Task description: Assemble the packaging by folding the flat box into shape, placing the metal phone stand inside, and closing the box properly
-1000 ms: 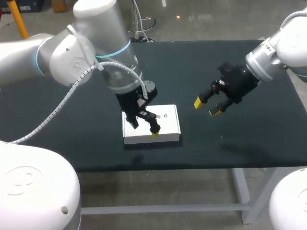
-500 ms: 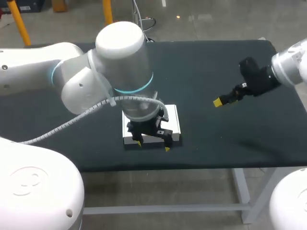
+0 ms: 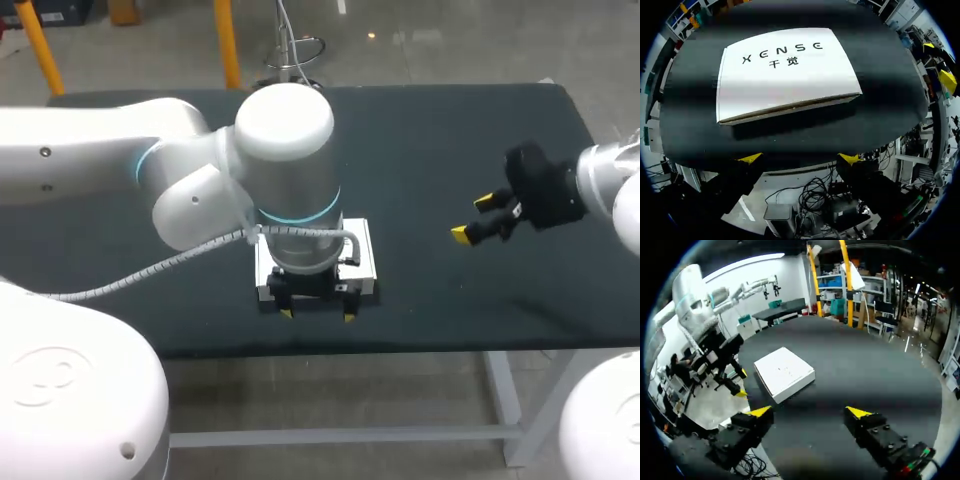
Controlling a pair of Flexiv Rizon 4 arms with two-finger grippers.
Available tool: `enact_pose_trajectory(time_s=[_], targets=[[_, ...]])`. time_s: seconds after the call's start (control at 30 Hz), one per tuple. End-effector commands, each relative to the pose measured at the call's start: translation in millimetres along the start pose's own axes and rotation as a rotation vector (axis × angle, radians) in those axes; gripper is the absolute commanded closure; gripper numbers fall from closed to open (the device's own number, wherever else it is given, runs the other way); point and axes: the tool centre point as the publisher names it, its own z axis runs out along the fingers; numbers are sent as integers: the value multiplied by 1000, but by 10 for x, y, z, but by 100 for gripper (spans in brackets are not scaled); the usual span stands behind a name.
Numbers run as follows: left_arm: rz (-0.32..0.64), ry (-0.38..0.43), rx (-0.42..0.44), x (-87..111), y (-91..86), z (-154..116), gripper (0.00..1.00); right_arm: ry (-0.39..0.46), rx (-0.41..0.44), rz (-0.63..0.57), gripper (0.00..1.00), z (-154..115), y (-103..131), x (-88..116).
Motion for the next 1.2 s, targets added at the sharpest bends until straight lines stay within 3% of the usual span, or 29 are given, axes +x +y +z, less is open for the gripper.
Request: enact_pose_trajectory(time_s=[0.03,0.1,0.3,0.6,1.2], targets=[[-14,-30,-5,34,-51,98,0,-23,-104,-62,0,-67,-61,-34],[-33,-38,-5,23,-73,120,0,-66,-136,-106,0,-119,-61,-89],[-61,-51,-4,5,-165,186,0,-83,-255,-243,0,-212,-79,-217],[-116,-46,4,-58,-322,220,0,-96,-341,-356,0,-250,-20,-310],[-181,-62,4,-153,-783,316,0,-101,-364,-388,0,-268,1,-383]])
